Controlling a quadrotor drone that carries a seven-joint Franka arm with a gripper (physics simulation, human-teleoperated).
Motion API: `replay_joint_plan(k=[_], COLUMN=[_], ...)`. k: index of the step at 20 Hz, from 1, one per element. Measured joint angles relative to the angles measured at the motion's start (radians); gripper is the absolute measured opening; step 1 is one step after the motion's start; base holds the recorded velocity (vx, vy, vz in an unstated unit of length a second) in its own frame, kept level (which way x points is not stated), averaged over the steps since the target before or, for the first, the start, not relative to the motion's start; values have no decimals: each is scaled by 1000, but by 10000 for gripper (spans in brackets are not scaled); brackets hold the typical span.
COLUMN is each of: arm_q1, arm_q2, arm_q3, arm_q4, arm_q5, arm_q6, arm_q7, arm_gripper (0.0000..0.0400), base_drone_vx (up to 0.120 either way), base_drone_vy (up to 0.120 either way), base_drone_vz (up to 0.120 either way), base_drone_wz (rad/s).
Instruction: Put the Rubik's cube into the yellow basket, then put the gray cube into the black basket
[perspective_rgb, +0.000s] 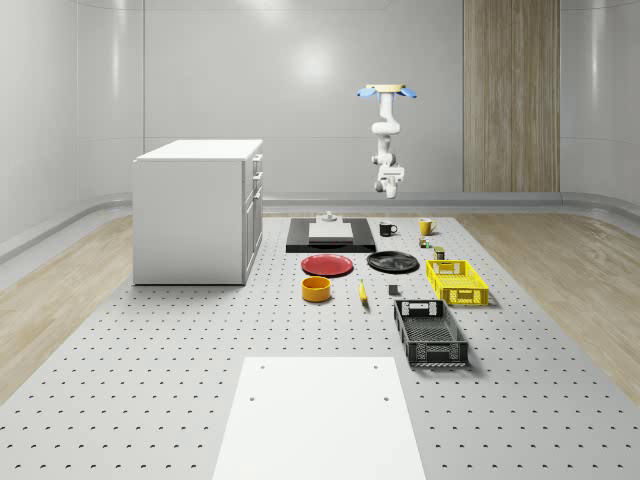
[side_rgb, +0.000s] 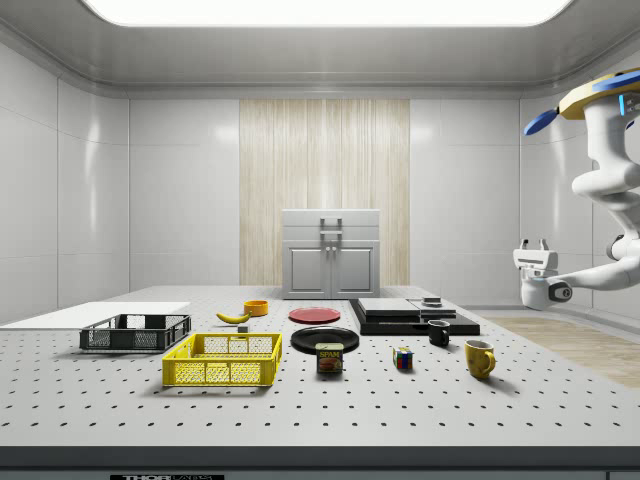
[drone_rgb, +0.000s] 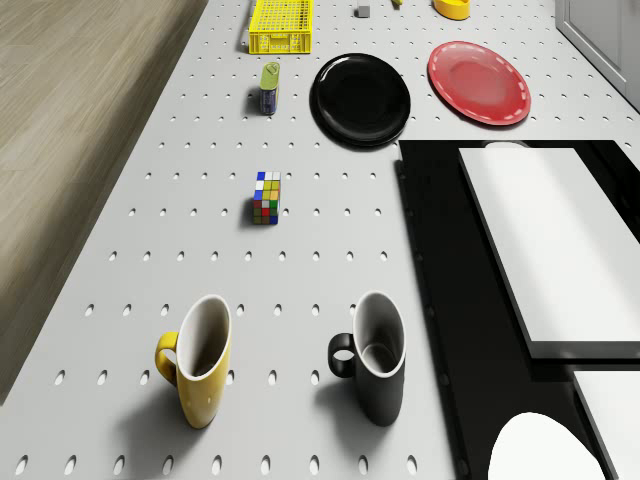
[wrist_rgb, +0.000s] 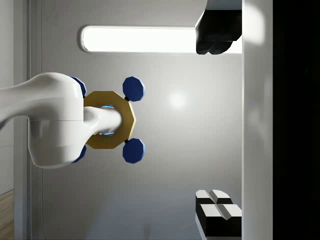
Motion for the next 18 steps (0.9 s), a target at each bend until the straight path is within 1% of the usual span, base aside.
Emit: replay_joint_plan(k=[16, 18], arm_q1=[-2, -2], arm_q2=[-6, -7], arm_q3=[2, 3], arm_q4=[-3, -4], arm_q5=[-1, -2], arm_q6=[9, 11], arm_q7=[-1, 0], arm_gripper=[400, 400], base_drone_vx=[0, 120], base_drone_vy=[120, 120], base_drone_vz=[0, 0], base_drone_wz=[0, 0])
